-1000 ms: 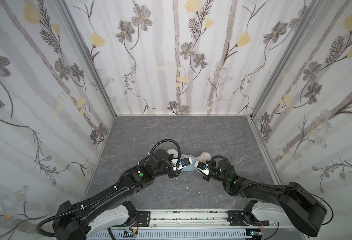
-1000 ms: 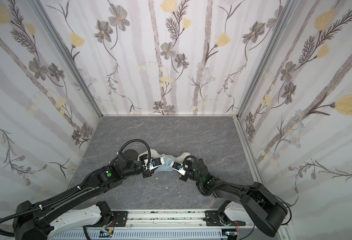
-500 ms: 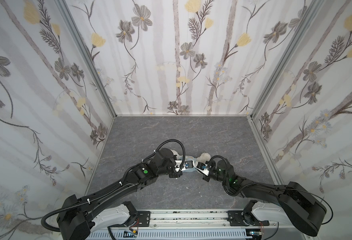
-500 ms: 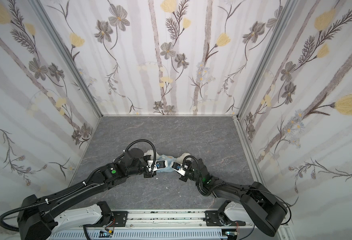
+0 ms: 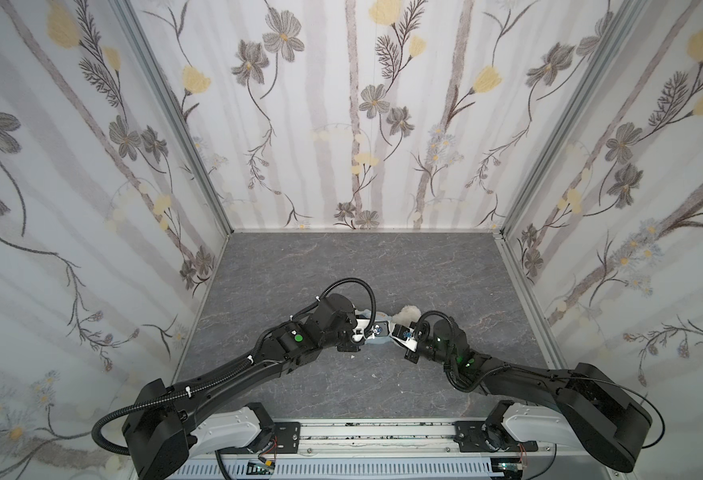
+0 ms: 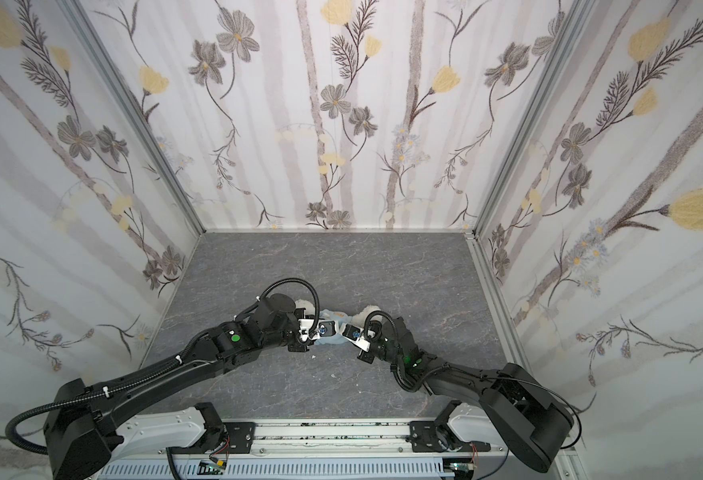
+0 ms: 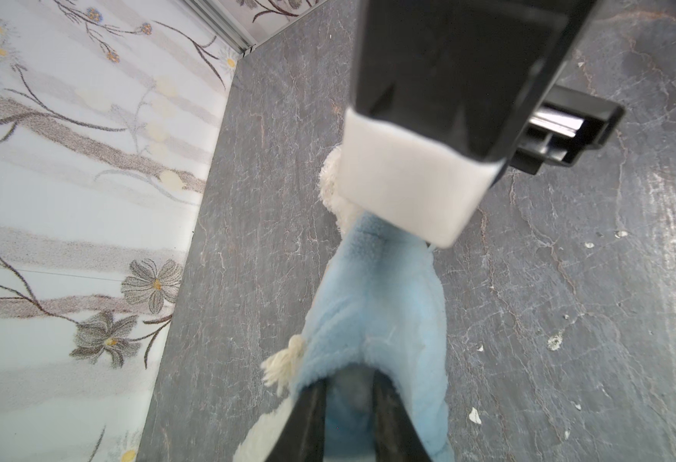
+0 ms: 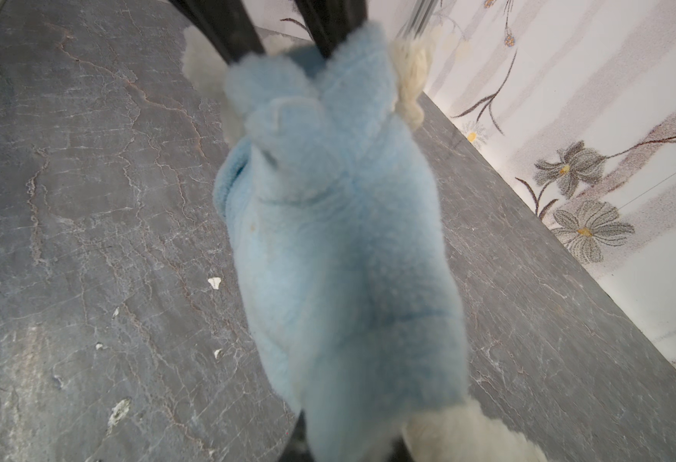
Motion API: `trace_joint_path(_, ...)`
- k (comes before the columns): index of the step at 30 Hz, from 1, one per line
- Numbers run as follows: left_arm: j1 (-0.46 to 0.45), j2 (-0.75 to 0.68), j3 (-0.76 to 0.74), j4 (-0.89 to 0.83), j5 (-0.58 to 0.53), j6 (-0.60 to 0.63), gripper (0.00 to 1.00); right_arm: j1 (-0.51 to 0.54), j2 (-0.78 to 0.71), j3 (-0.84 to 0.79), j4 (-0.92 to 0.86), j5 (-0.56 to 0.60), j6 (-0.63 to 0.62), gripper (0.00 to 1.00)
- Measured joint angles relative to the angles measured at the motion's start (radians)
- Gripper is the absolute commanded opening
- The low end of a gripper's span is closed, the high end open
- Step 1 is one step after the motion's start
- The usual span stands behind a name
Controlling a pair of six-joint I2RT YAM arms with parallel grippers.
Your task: Dress the teddy bear
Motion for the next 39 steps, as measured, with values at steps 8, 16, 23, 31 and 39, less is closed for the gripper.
trace_joint_path(8,0.001,0.042,0.03,-0.003,0.026,0.004,0.3,0.003,-0.004,-0.009,0.006,-0.005,0.001,0.0)
trace_joint_path(16,0.004,0.097,0.057,-0.001,0.086,-0.001,0.35,0.014,-0.005,-0.031,0.04,-0.013,0.012,0.0)
trace_joint_path(23,0.015,0.163,0.064,0.023,0.132,-0.019,0.26,0.02,-0.008,-0.041,0.064,-0.025,0.043,0.0)
trace_joint_path(31,0.049,0.151,0.074,0.032,0.192,-0.056,0.0,0.022,0.0,-0.074,0.142,-0.032,0.102,0.0)
trace_joint_path(39,0.128,0.021,0.012,0.06,0.328,-0.11,0.0,0.01,0.01,-0.152,0.343,0.004,0.264,0.0)
